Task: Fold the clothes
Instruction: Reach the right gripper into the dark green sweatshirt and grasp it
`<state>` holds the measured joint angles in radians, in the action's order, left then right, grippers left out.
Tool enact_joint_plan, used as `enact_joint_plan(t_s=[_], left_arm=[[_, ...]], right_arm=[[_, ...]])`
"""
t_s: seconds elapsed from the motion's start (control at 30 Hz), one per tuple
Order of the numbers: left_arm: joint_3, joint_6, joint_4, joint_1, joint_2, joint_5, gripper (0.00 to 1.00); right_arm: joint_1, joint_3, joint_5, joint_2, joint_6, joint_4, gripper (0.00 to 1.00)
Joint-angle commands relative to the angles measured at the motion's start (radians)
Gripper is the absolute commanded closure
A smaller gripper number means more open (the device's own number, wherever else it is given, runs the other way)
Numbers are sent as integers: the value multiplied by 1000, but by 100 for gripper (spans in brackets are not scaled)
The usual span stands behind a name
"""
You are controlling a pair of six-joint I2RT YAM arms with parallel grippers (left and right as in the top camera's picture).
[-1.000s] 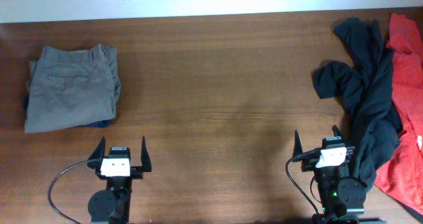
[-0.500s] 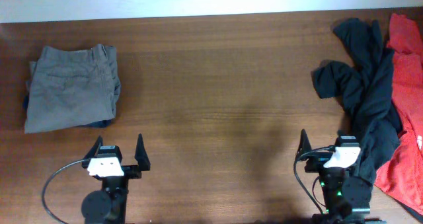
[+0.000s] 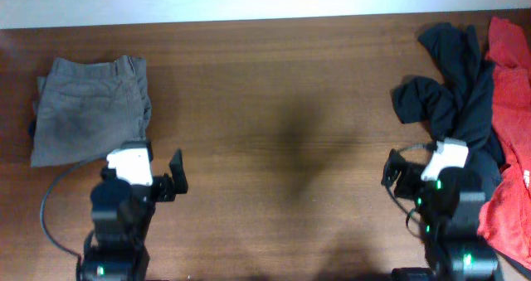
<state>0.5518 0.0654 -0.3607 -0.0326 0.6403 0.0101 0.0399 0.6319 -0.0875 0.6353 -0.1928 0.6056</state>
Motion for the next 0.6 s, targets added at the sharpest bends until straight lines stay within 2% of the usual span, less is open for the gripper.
enact_joint_plan(t_s=[0.0, 0.2, 0.37, 0.57], left_arm=[[77, 10, -35, -4, 109, 71, 1], [132, 10, -43, -4, 206, 160, 1], [136, 10, -41, -4, 209, 158, 1], [136, 10, -40, -4, 210, 159, 1]], right_arm=[[8, 125, -26, 148, -22, 21, 1], [24, 228, -72, 349, 12, 65, 1], [161, 232, -231, 467, -248, 218, 1], [369, 232, -236, 573, -268, 257, 1]])
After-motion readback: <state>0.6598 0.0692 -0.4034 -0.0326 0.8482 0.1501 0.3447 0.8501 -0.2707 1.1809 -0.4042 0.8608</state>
